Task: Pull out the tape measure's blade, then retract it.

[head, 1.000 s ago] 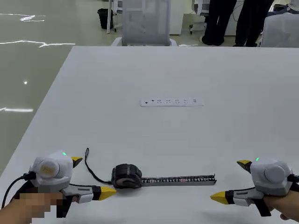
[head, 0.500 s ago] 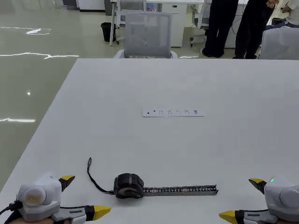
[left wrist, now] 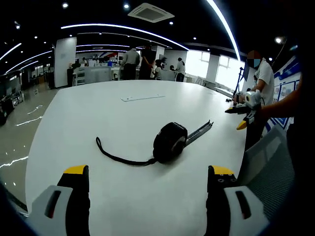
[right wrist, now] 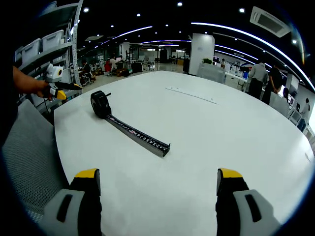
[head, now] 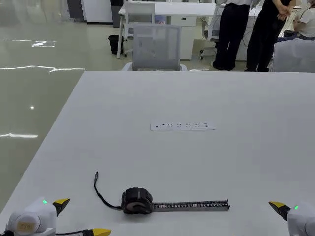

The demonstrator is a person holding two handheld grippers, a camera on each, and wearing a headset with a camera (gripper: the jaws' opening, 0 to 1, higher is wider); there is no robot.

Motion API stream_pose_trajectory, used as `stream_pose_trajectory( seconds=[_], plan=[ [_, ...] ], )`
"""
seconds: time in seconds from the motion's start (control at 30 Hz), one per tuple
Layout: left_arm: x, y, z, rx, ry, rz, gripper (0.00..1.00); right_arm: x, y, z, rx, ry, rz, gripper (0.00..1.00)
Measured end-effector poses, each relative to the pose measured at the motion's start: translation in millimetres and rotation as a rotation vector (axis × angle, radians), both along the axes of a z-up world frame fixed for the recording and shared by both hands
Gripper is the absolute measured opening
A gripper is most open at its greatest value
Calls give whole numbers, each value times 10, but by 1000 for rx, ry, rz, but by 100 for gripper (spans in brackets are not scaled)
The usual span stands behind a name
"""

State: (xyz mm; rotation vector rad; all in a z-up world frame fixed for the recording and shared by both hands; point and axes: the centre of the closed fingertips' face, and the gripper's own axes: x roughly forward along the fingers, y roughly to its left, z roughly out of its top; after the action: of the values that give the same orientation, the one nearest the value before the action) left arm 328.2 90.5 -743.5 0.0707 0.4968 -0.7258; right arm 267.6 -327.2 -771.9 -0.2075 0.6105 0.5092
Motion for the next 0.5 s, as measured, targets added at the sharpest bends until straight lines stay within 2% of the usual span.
stream_pose_trajectory(
  seconds=[0.13, 0.27, 0.5],
  plan=[
    [-40, -7, -47, 18, 22, -24, 99, -70, -57, -7, 15, 15, -36, 100],
    [-7, 39, -111, 22, 34, -28, 99, -134, -75, -34, 9, 24, -40, 100],
    [-39, 32, -137, 38, 45, -25, 99, -214, -111, -65, 14, 39, -51, 100]
  ],
)
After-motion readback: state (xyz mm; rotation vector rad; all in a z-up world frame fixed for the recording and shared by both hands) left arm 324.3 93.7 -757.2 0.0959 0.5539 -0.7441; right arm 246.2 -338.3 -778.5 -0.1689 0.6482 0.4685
